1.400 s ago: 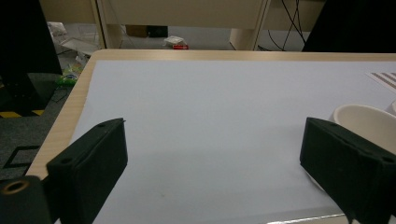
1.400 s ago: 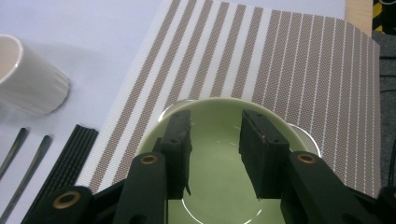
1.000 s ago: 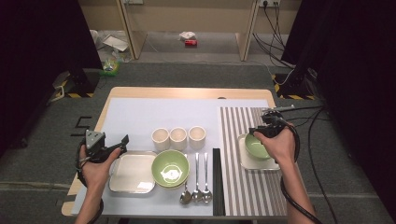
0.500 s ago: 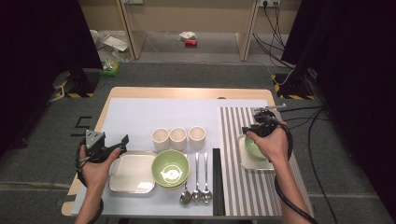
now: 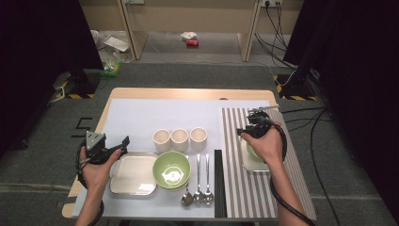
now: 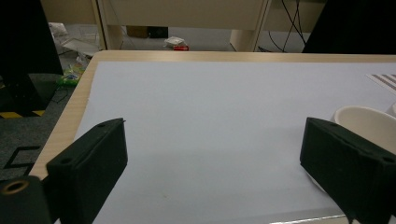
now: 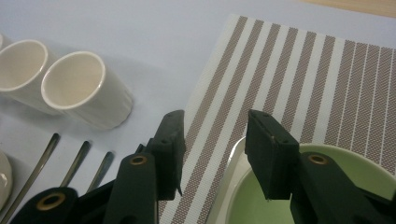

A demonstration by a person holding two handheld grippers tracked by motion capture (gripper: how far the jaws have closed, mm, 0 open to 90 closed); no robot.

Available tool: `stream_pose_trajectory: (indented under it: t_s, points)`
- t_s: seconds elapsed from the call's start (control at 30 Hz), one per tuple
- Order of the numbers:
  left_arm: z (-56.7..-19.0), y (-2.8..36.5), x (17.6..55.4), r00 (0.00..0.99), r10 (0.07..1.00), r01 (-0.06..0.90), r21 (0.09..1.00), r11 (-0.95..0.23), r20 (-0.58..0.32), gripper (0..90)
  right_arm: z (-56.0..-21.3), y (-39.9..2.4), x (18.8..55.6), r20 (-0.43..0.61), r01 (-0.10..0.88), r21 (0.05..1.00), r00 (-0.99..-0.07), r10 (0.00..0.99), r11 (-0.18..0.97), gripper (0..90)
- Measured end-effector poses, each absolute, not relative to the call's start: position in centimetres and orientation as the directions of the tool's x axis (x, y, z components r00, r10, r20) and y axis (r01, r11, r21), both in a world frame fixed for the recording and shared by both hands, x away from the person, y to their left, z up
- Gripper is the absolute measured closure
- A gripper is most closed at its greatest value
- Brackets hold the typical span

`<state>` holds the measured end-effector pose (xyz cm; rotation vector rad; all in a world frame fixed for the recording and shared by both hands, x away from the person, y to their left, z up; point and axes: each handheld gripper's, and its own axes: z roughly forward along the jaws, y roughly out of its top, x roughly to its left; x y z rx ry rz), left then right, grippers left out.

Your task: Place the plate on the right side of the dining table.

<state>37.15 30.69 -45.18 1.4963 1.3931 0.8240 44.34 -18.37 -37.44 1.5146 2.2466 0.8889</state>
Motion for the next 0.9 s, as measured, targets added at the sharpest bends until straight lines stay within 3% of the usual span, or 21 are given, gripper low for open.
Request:
stream_pose_trajectory:
  t_s: [0.9]
  points:
    - [-45.1,30.7,37.1,0.149,0.983,0.382,0.923,0.043,-0.107,6.6,-38.3,-15.6,44.4,0.114,0.741,0.605,-0.445,0.888,0.293,59.7]
